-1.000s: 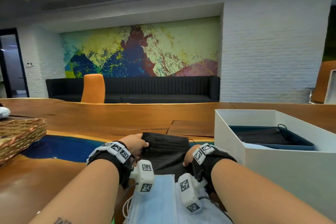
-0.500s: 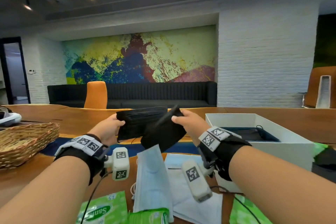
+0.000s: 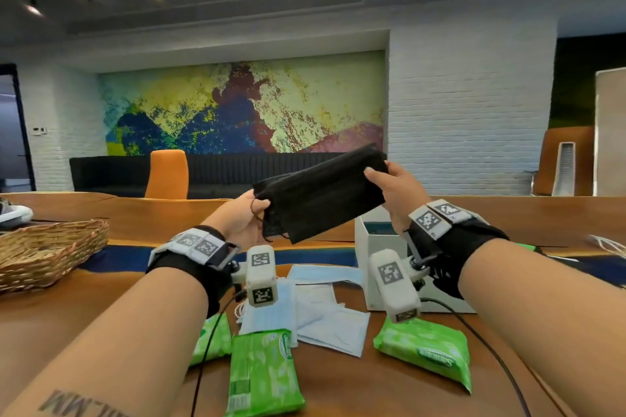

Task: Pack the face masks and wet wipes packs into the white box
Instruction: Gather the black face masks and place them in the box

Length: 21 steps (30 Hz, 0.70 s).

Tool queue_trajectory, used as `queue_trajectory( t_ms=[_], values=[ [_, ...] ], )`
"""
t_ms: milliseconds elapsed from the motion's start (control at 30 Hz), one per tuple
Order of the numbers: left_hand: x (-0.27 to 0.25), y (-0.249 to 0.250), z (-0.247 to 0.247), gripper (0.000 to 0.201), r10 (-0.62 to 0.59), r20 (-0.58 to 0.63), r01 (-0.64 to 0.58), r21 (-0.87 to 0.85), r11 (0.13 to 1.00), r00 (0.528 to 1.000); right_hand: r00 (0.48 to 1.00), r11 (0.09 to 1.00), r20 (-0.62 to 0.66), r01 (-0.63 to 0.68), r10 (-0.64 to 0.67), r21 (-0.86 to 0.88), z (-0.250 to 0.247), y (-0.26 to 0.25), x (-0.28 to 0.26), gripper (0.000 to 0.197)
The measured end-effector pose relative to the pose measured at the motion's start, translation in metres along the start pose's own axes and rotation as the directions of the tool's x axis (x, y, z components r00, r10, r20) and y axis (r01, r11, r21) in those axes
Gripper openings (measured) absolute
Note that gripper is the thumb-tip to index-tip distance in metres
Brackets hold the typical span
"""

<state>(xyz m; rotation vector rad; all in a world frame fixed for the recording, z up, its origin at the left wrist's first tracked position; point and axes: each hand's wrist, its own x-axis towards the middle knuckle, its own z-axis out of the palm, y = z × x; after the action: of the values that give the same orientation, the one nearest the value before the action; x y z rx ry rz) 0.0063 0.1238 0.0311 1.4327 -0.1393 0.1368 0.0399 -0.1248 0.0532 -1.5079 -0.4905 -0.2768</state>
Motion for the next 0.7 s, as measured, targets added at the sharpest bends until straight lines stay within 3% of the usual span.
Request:
queue_trajectory(
  t_ms=[133,233,367,533,700],
  values=[
    [-0.003,-0.019,0.033,0.026,-0.056,0.128,0.064,-0.056,0.996,0.990,0.993,0.992,-0.064,-0.105,0.101,-0.072,-0.022,0.018,-0.011,0.012],
    [-0.003,-0.028,0.048,0.020,-0.071,0.151,0.080,-0.053,0.995,0.986,0.984,0.986,-0.072,-0.166,0.164,-0.018,-0.040,0.027,-0.018,0.010],
    [-0.002,-0.035,0.057,0.030,-0.069,0.174,0.093,-0.135,0.986,0.982,0.955,0.953,-0.071,-0.279,0.288,0.118,-0.060,0.037,-0.025,0.007],
    [-0.005,-0.037,0.073,0.035,-0.082,0.162,0.108,-0.157,0.982,0.983,0.941,0.937,-0.110,-0.297,0.320,0.184,-0.074,0.050,-0.036,0.011],
    [-0.005,-0.042,0.096,0.048,-0.179,0.172,0.202,-0.133,0.970,0.969,0.914,0.921,-0.178,-0.327,0.365,0.211,-0.082,0.062,-0.037,0.014]
  ],
)
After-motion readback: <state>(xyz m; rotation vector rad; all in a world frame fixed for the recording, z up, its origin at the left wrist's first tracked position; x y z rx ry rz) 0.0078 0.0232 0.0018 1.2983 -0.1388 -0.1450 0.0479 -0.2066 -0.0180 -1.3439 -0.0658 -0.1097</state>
